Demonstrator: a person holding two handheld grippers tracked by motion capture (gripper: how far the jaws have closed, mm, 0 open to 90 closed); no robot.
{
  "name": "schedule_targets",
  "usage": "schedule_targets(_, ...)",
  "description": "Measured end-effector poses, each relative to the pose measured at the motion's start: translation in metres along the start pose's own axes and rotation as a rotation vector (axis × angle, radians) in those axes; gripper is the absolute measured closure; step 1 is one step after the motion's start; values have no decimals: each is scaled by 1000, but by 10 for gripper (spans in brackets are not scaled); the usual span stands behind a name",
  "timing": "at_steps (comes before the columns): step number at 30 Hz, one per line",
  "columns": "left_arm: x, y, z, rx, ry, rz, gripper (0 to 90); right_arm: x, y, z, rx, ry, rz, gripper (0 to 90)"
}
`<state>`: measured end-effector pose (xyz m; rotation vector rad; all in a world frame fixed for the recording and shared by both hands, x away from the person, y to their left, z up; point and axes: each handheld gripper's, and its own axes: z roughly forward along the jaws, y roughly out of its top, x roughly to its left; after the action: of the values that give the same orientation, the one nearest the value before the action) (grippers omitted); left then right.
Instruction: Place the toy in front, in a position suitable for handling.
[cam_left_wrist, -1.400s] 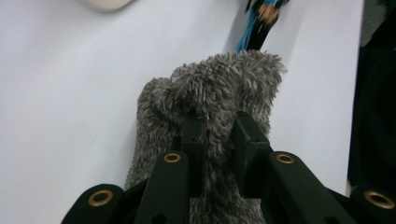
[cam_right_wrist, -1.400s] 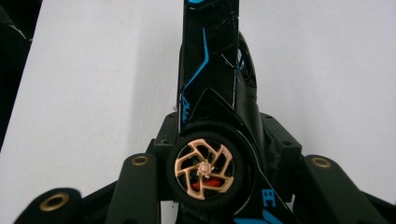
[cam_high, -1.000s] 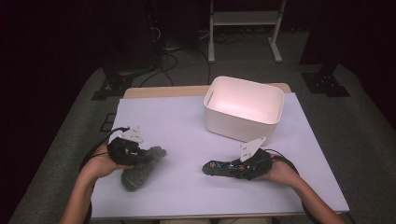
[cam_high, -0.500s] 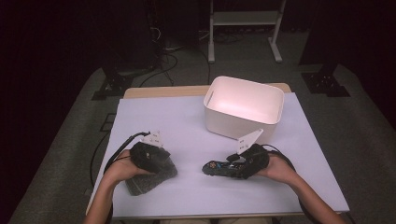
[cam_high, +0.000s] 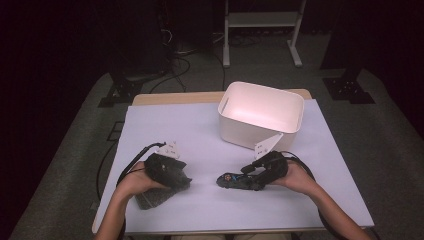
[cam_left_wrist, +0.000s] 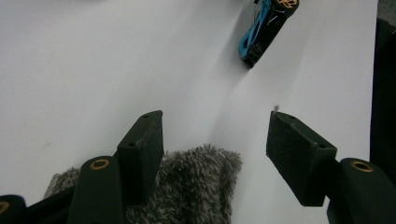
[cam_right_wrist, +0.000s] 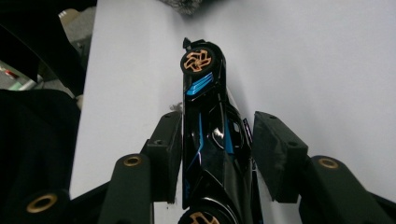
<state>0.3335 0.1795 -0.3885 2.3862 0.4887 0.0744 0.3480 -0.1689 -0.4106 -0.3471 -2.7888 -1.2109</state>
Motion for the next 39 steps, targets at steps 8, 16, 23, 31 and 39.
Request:
schedule_targets(8, -2, -5, 5, 5, -10, -9, 366, 12, -7, -1, -58, 23, 19, 495)
schedule_targets(16, -5, -6, 10, 14, -16, -7, 366, 32, -10, 0, -52, -90, -81, 493)
schedule_targets(23, -5, -6, 11, 26, -21, -4, 366, 34, -13, 0, -73, -98, -78, 492)
schedule_targets(31, -6, -7, 12, 31, -26, -5, 366, 34, -14, -1, -83, -59, -59, 493)
schedule_targets(39, -6, -7, 12, 34, -31, -5, 366, 39, -13, 1, -84, -66, -83, 488)
